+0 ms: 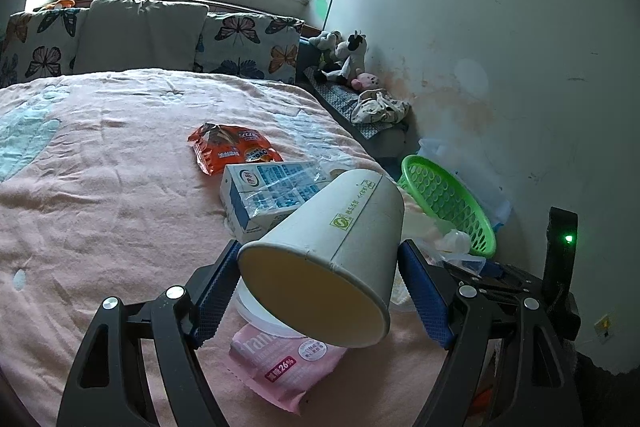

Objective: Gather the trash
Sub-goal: 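Grasp the clear plastic tray with the right tool while the left tool holds the cup, then drop the plastic tray into the green basket with the right tool while the left tool drops the cup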

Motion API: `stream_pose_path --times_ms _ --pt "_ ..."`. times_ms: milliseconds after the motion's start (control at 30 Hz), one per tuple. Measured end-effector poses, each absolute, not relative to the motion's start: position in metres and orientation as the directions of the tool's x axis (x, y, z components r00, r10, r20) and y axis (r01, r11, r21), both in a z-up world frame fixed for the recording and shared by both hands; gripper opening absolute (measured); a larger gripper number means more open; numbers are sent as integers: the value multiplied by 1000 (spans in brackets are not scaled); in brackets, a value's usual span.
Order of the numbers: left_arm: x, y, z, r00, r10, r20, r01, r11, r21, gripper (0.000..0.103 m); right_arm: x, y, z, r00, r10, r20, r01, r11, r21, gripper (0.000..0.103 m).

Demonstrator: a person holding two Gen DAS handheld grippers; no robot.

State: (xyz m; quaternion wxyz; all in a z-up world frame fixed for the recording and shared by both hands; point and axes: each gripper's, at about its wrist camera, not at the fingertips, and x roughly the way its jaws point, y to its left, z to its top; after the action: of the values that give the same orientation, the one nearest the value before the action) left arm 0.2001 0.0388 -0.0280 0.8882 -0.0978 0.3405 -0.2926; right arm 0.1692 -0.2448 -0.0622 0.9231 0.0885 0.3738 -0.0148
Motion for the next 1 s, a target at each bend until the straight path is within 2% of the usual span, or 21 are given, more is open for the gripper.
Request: stream_pose_path --times_ms 500,1000 --pt "177 2 3 590 -623 -513 518 780 -352 76 137 -295 -20 767 148 -624 38 961 274 85" --pt "194 -92 24 549 -647 -529 563 754 -339 76 166 -411 -26 760 105 -641 136 939 316 86"
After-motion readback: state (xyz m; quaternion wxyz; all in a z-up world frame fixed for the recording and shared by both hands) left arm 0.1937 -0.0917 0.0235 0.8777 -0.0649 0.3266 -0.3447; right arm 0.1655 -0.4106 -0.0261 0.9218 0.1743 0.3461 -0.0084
